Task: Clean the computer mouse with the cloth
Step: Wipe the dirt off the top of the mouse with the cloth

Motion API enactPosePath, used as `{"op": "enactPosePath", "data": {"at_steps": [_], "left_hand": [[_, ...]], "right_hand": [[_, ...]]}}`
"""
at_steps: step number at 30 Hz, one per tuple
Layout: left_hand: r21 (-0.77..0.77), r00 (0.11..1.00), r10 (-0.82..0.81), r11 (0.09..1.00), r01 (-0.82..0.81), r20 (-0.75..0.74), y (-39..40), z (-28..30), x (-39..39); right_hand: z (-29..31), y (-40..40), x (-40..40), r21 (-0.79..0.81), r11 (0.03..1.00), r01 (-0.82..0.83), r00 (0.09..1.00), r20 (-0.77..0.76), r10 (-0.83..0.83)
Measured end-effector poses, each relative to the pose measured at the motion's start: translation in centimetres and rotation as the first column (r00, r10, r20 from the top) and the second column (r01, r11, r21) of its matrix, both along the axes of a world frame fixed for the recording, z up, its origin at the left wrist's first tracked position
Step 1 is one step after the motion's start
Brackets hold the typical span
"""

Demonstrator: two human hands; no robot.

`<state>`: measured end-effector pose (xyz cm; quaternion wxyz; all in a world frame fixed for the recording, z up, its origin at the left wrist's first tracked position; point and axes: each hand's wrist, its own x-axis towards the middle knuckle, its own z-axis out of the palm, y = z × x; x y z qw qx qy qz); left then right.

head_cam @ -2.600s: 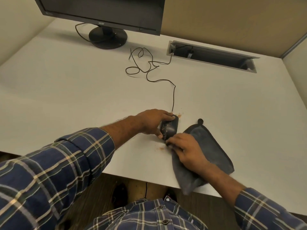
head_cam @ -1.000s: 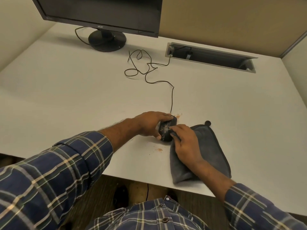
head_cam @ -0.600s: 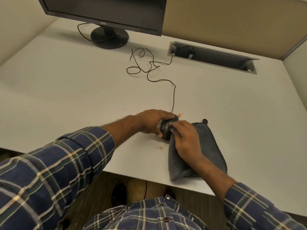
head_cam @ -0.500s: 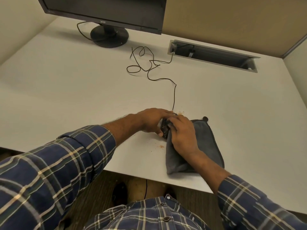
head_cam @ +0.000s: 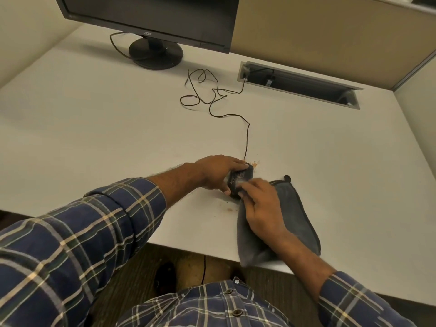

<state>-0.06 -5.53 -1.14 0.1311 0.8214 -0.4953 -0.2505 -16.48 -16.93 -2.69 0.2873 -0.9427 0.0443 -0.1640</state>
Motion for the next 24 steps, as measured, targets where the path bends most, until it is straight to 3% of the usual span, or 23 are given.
{"op": "enactPosePath", "data": {"at_steps": [2, 4, 12, 24], "left_hand": [[-0.003, 1.0, -0.005, 1.0, 0.005, 0.0, 0.0, 0.0, -0.1], [-0.001, 1.0, -0.007, 1.0, 0.007, -0.001, 0.0, 0.0, -0.1], [0.025, 0.999, -0.026, 0.999, 0.025, 0.044, -0.2, 0.0, -0.1], [0.051, 0.998, -0.038, 0.998, 0.035, 0.058, -0.1, 0.2, 0.0]], "right_hand": [[0.4, -0.3, 1.4, 0.028, 0.995, 0.1, 0.994, 0.034, -0.101], [0.3, -0.2, 2.2, 0.017, 0.992, 0.127, 0.992, -0.025, -0.127], [-0.1, -0.3, 1.2, -0.098, 0.995, -0.023, 0.992, -0.125, 0.011], [0.1, -0.7, -0.6, -0.071, 0.97, -0.232, 0.949, -0.233, 0.21]]}}
